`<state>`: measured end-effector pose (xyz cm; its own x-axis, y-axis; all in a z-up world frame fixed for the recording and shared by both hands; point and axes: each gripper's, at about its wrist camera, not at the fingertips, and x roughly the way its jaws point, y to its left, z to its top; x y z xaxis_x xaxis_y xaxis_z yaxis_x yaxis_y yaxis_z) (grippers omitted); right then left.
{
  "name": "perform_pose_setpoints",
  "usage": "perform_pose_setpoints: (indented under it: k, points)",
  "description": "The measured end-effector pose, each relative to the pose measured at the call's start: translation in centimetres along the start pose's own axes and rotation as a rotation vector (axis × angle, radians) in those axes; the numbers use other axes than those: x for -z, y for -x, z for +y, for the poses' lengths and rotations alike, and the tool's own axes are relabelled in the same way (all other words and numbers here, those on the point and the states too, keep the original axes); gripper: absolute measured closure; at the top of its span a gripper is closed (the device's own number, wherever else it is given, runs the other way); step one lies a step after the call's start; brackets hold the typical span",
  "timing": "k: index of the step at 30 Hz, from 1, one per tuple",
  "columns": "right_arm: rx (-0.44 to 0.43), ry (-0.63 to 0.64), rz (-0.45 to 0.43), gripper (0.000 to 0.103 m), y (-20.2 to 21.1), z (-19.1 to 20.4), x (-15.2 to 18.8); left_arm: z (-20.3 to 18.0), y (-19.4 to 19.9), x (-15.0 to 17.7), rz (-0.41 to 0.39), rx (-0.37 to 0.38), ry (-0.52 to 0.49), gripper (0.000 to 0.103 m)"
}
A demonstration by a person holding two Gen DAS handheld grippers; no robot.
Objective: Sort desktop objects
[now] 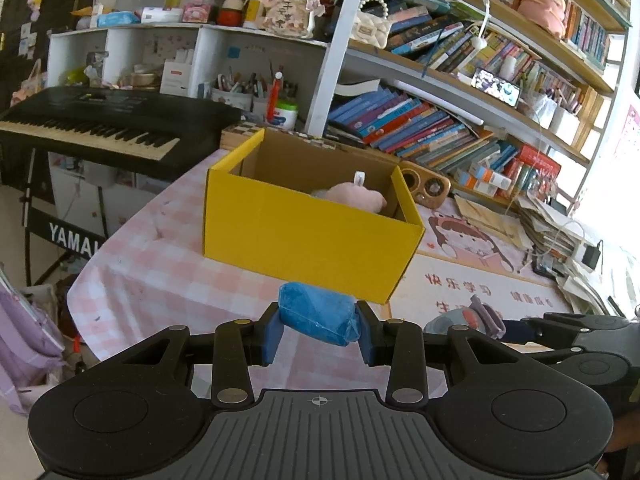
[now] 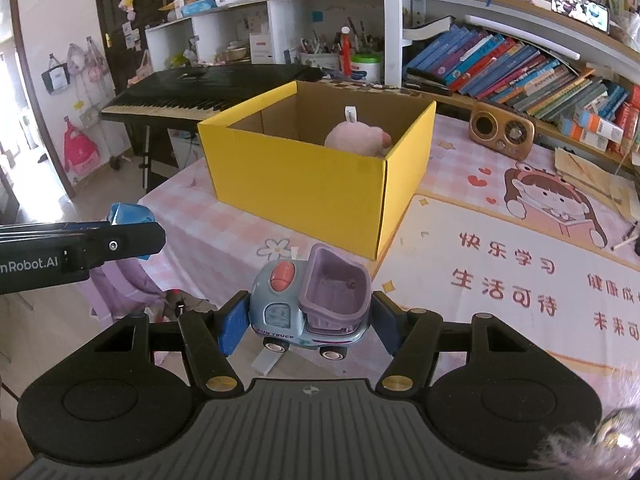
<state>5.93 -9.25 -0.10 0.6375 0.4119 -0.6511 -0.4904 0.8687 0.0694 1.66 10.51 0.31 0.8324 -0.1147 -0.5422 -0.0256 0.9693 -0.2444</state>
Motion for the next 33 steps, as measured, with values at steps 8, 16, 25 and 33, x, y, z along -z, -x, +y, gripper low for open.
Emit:
perform_pose_setpoints:
  k: [8,16,25,33]
  points:
    - [-0.032,-0.013,-0.033,0.041,-2.6,-1.9,-3.9,0.3,-2.4,-2.7,-0.029,-0.038,-0.01,0.066]
    - [-0.072,-0.004,-0.12,0.041,-4.8,-4.6,-10.3,-0.1,-6.6,-7.1,-0.071,-0.063,-0.064,0.067]
    - [-0.132,0.05,-0.16,0.041,-9.8,-6.3,-18.0,-0.4,-12.8,-10.8,-0.043,-0.111,-0.118,0.067]
    - [-0.188,0.177,0.029,0.041,-19.0,-5.2,-22.4,-0.6,-19.2,-11.0,0.137,-0.139,-0.205,0.066]
